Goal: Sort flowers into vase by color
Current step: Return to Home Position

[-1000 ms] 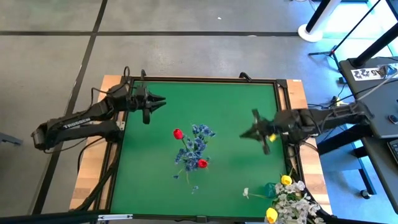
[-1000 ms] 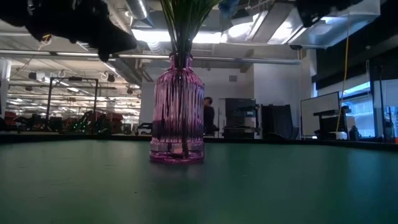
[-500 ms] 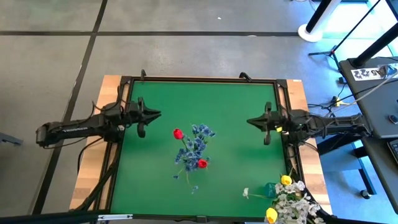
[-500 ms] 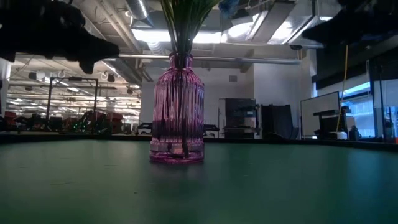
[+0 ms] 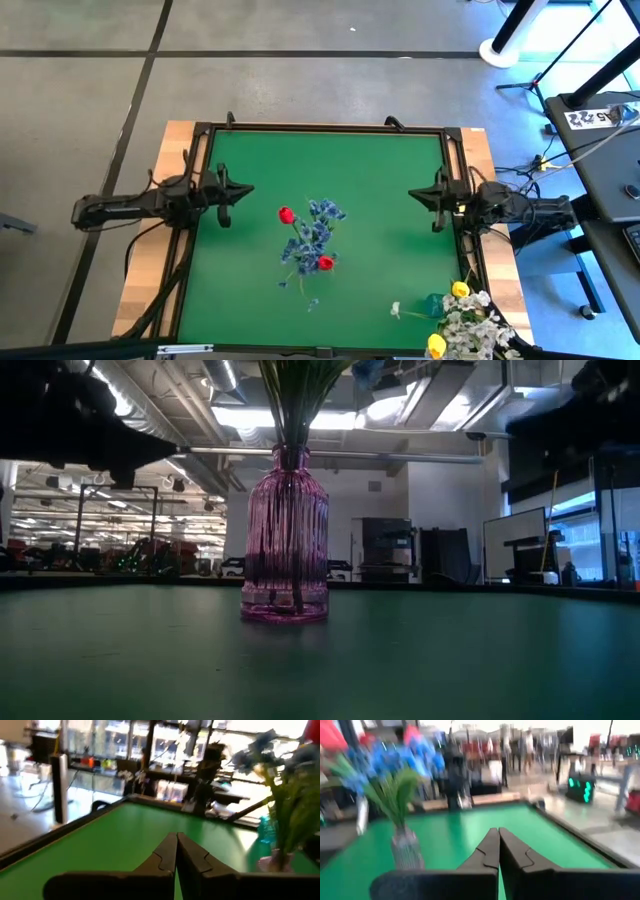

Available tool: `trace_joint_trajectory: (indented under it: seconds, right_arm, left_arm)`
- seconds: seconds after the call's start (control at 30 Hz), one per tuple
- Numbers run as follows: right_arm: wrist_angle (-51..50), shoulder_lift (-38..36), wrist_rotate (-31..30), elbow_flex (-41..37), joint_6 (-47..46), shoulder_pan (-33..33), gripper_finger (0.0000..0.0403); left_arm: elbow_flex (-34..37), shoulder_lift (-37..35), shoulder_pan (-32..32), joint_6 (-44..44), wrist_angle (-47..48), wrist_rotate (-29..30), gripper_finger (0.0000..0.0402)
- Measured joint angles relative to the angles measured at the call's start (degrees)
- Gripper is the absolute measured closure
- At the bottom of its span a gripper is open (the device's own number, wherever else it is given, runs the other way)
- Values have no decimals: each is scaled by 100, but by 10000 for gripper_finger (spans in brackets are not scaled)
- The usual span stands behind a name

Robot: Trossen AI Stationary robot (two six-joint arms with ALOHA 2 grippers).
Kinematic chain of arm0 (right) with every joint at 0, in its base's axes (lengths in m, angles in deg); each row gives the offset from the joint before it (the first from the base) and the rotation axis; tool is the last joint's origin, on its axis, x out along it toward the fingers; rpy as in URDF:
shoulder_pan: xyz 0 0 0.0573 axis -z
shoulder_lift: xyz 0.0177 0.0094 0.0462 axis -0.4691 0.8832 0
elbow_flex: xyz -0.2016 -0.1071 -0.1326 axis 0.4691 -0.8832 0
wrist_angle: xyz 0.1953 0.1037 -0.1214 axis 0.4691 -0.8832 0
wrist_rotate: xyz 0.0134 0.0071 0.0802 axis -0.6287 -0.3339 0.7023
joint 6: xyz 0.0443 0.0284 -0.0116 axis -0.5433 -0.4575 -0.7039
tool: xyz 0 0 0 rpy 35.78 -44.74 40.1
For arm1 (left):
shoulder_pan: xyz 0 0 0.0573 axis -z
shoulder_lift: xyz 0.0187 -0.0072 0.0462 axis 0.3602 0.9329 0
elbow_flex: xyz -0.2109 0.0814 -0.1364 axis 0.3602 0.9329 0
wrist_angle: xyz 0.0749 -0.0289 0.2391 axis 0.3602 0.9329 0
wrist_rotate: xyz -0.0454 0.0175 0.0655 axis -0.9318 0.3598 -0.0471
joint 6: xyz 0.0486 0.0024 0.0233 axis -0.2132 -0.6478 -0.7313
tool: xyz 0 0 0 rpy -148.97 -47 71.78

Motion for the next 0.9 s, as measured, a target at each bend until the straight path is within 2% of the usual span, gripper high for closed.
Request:
trace_joint_trajectory:
  seconds: [0.13,0.2,0.37,0.53,0.7,0.9]
  right_arm:
    - [719,-32,251,-506,21,0,402]
    - [1240,-32,274,-791,101,0,402]
    - [1073,141,529,-840,-43,0,402]
    - [899,172,473,-845,-23,0,402]
    - [899,187,447,-848,-16,0,402]
    - [891,183,432,-853,-16,0,402]
  left_arm:
    - [118,-182,304,-303,141,239,400]
    - [117,-312,300,-484,198,97,400]
    - [112,-447,94,-527,381,-655,401]
    - [112,-459,-138,-476,387,-669,401]
    - [112,-457,-85,-233,388,-542,401]
    - [112,-455,152,-656,388,-543,401]
